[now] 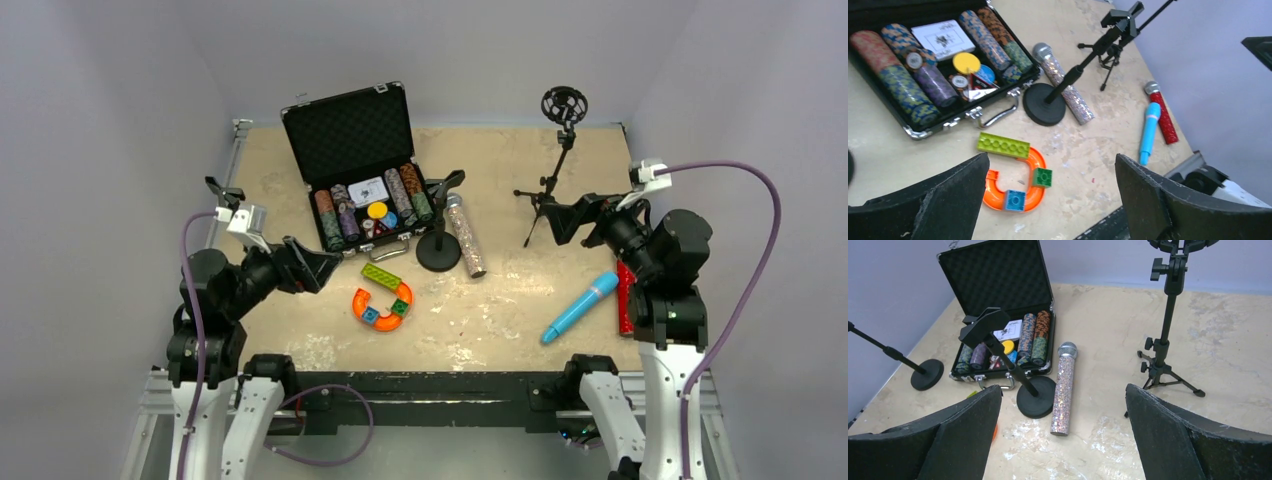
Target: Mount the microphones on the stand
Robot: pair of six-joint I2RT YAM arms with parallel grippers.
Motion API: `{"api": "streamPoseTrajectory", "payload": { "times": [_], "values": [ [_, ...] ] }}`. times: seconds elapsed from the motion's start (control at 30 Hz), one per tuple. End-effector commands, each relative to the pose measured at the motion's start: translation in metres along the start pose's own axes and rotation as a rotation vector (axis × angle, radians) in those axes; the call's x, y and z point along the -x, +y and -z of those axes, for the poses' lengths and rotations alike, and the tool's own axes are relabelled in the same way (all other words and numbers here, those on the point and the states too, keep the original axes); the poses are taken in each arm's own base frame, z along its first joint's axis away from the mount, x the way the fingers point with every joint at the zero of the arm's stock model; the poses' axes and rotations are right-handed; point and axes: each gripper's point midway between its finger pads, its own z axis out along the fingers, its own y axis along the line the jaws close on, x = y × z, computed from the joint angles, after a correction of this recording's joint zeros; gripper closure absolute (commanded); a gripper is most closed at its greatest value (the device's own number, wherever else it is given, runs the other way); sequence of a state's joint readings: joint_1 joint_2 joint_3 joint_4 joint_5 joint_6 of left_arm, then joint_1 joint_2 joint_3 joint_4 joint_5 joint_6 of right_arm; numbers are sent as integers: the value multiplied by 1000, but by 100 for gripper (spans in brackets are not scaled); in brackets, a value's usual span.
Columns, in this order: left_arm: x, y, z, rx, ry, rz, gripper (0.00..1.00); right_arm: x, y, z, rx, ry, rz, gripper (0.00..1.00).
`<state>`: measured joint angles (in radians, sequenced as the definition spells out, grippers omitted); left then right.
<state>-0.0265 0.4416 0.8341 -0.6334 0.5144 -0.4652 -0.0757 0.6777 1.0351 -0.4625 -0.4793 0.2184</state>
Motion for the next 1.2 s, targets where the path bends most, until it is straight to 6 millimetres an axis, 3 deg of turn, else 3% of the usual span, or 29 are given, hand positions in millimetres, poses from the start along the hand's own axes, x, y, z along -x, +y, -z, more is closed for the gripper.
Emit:
{"api": "streamPoseTrajectory", "payload": {
  "times": [0.0, 0.33, 0.53, 0.73, 0.87, 0.97, 1.17],
  "values": [
    [1, -26, -2, -126, 57, 83, 1, 5, -3, 0, -20, -33, -7, 1],
    [-30, -31, 5, -163, 175, 96, 1, -16, 16, -2, 140, 33, 75, 1],
    [-55, -34, -5, -193, 266, 80, 1, -46, 55, 8, 493, 96, 295, 1],
    [-69, -31, -21, -167, 336, 64, 1, -65, 59, 12, 585, 166, 365, 1],
    [-69, -24, -27, -135, 303, 69, 1, -82, 53, -4, 575, 278, 355, 1],
    [-72, -19, -31, -114, 299, 85, 1, -102, 61, -16, 596, 371, 357, 1],
    [-73, -6, -34, -42, 295, 85, 1, -134, 62, -49, 532, 433, 313, 1]
  ]
}}
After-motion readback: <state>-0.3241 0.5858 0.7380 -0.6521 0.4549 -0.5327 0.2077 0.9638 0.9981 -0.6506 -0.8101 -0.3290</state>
